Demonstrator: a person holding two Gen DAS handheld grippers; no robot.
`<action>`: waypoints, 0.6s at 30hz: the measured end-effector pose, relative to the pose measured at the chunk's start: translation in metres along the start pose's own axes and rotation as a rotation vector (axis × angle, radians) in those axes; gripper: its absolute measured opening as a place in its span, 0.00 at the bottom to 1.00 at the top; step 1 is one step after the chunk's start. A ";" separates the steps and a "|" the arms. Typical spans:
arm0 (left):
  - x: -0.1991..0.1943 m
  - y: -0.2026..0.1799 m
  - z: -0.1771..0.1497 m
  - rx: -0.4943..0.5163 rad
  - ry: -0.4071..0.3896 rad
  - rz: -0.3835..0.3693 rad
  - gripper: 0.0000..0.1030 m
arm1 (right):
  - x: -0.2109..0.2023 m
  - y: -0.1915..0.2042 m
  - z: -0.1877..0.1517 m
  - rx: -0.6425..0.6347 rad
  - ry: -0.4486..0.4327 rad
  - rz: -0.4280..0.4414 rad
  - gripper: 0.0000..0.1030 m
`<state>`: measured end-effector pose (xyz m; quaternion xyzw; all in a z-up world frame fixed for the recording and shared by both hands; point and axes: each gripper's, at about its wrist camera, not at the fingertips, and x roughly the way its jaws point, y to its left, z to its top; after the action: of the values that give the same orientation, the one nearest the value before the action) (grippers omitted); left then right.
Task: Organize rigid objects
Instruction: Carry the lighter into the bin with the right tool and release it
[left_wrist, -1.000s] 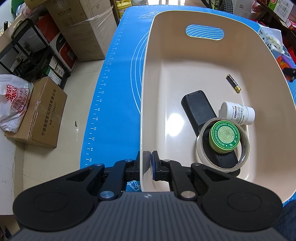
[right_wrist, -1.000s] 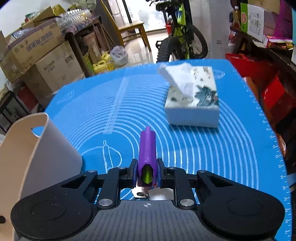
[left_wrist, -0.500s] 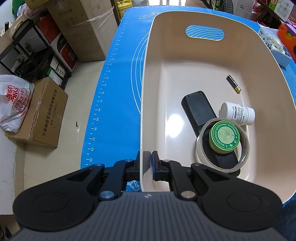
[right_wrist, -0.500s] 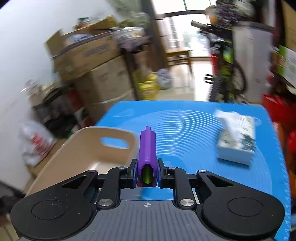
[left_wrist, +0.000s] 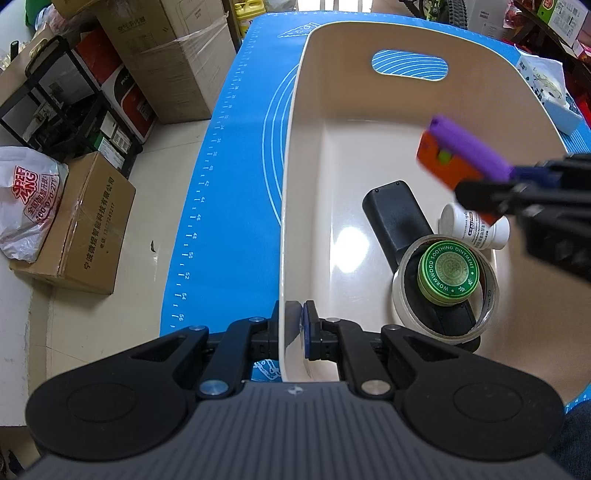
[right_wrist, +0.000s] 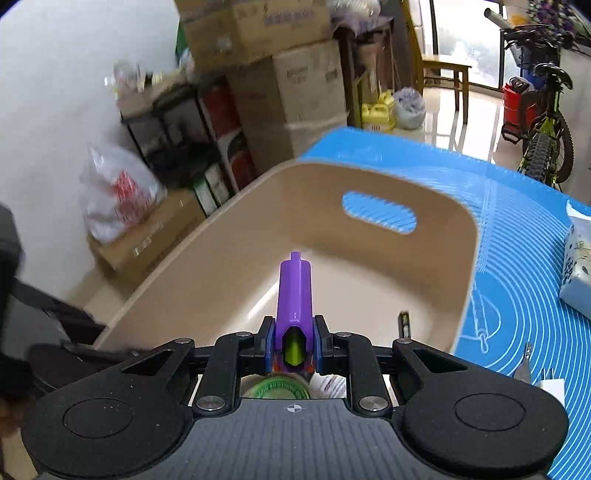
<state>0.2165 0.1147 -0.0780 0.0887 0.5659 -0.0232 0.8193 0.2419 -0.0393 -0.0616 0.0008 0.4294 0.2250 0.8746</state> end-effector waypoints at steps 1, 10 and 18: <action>0.000 0.000 0.000 -0.001 0.000 0.000 0.10 | 0.006 0.003 -0.001 -0.006 0.019 -0.013 0.28; 0.001 -0.001 0.001 0.007 0.002 0.002 0.10 | 0.031 0.016 -0.018 -0.080 0.121 -0.086 0.28; 0.001 -0.001 0.000 0.003 0.004 0.006 0.10 | 0.016 0.008 -0.016 -0.044 0.082 -0.017 0.61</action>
<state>0.2169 0.1136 -0.0793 0.0919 0.5671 -0.0215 0.8182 0.2353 -0.0286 -0.0820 -0.0314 0.4600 0.2265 0.8580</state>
